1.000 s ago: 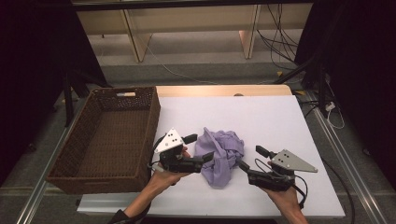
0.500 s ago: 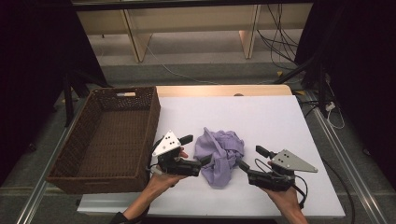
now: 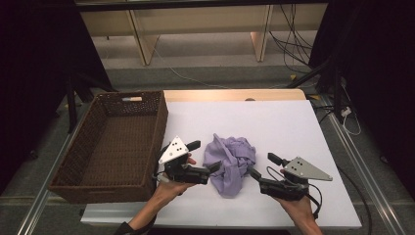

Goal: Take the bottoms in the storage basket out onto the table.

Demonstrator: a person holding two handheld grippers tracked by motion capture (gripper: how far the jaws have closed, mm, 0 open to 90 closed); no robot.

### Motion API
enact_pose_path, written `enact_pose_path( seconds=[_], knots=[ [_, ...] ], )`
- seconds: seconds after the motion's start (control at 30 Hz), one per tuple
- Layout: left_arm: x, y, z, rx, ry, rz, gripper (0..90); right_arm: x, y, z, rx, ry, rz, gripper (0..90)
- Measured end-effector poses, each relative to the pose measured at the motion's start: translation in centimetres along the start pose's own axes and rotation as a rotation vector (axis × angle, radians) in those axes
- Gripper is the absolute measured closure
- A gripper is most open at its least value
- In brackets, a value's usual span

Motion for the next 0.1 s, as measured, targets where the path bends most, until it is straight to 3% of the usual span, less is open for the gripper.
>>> enact_pose_path(
  seconds=[0.1],
  knots=[
    [0.01,0.01,-0.01,0.001,0.0,0.001,2.1,0.0,0.01,-0.01,0.001,0.0,0.002,22.9]
  ],
)
Point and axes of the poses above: each handheld gripper's, and its own axes: z roughly backward along the jaws, y roughly out of its underside, x roughly to its left, the point moved 4 cm from there along -z, roughly forward along the jaws, and after that the axes turned 4 degrees about x, right-handed, at the moved point
